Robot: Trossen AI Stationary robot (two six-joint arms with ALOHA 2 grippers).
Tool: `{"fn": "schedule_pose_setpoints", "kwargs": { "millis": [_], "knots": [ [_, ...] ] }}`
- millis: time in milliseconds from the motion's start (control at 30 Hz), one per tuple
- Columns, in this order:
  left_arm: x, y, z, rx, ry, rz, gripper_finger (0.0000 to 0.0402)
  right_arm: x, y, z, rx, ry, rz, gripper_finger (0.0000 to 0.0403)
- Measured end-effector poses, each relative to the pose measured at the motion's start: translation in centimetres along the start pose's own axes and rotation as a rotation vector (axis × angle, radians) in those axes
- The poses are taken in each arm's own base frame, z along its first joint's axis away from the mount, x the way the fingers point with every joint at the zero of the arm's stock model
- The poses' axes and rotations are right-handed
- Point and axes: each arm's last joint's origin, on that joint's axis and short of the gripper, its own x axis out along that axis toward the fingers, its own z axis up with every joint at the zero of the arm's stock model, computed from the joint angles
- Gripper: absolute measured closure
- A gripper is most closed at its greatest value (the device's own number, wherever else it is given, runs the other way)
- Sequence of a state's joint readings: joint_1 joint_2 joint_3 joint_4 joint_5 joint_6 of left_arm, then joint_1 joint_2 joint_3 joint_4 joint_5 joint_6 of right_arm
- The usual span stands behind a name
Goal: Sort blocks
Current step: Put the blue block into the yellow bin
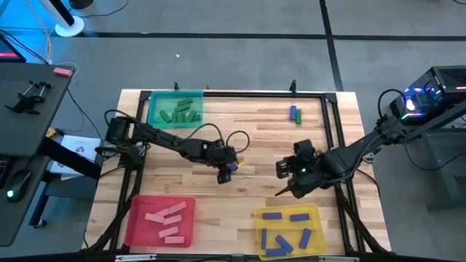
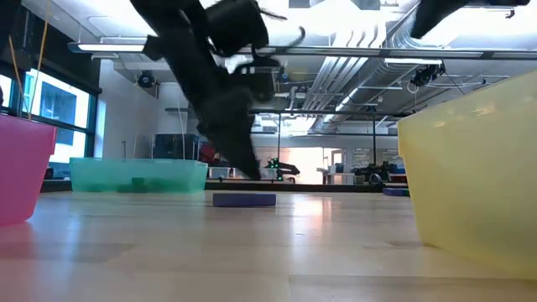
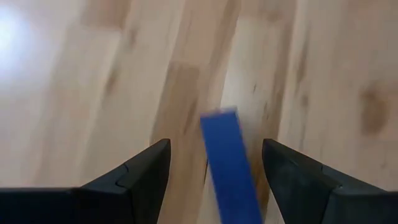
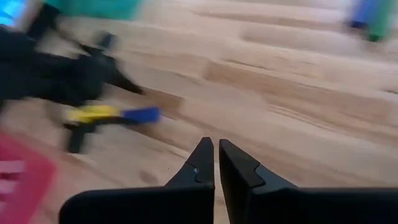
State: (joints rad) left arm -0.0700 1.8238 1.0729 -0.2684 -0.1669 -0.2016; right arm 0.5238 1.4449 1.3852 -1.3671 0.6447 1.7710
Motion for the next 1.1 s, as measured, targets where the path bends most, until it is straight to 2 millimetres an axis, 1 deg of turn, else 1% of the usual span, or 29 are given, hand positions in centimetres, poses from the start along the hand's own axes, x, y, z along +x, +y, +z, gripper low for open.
{"fn": "schedule_pose_setpoints", "kwargs": {
  "millis": [100, 200, 333, 400, 467, 500, 600, 633, 700, 767, 800, 833, 933, 1033, 1100],
  "knots": [
    [1.6, -0.4, -0.4, -0.052, 0.042, 0.002, 0.0163, 0.5, 0.9, -0.6, -0.017, -0.066, 0.103, 0.0403],
    [2.6, -1.1, -1.3, -0.057, 0.098, 0.012, 0.0163, 0.4, 2.0, -0.7, -0.061, -0.11, 0.199, 0.0403],
    [3.2, -1.7, -2.0, -0.07, 0.142, 0.014, 0.0163, 0.3, 2.5, -0.7, -0.124, -0.124, 0.239, 0.0403],
    [3.2, -1.7, -2.2, -0.073, 0.168, -0.004, 0.0173, 0.3, 2.5, -0.6, -0.142, -0.138, 0.237, 0.0403],
    [3.2, -1.7, -2.2, -0.099, 0.179, -0.015, 0.0207, 0.3, 2.5, -0.6, -0.142, -0.162, 0.233, 0.0403],
    [3.0, -1.7, -2.2, -0.113, 0.178, -0.017, 0.0235, 0.3, 2.5, -0.5, -0.14, -0.179, 0.232, 0.0403],
    [2.6, -1.5, -1.9, -0.163, 0.172, -0.043, 0.0343, 0.3, 2.5, -0.3, -0.151, -0.229, 0.229, 0.0403],
    [2.3, -1.4, -1.7, -0.184, 0.164, -0.071, 0.0351, 0.2, 2.4, -0.3, -0.152, -0.233, 0.23, 0.0403],
    [1.4, -1.2, -1.3, -0.202, 0.153, -0.105, 0.0351, -0.1, 2.4, 0.0, -0.148, -0.239, 0.244, 0.0403],
    [-0.5, -1.1, -0.6, -0.199, 0.105, -0.128, 0.0351, -0.5, 2.3, 0.4, -0.155, -0.278, 0.262, 0.0403],
    [-1.6, -1.1, 0.1, -0.189, 0.053, -0.144, 0.0351, -0.9, 2.3, 0.6, -0.161, -0.302, 0.281, 0.0403],
    [-3.1, -1.1, 0.9, -0.174, -0.014, -0.162, 0.0351, -1.4, 2.3, 0.8, -0.168, -0.328, 0.304, 0.0403],
    [-6.8, -1.1, 2.3, -0.097, -0.178, -0.187, 0.0351, -3.1, 2.5, 1.5, -0.251, -0.398, 0.385, 0.0403],
    [-10.2, -1.4, 3.6, -0.021, -0.369, -0.215, 0.0351, -4.7, 3.3, 1.7, -0.359, -0.446, 0.485, 0.0403],
    [-12.0, -1.6, 4.3, 0.014, -0.478, -0.206, 0.0351, -5.7, 4.1, 1.8, -0.378, -0.48, 0.565, 0.0403]
  ]
}}
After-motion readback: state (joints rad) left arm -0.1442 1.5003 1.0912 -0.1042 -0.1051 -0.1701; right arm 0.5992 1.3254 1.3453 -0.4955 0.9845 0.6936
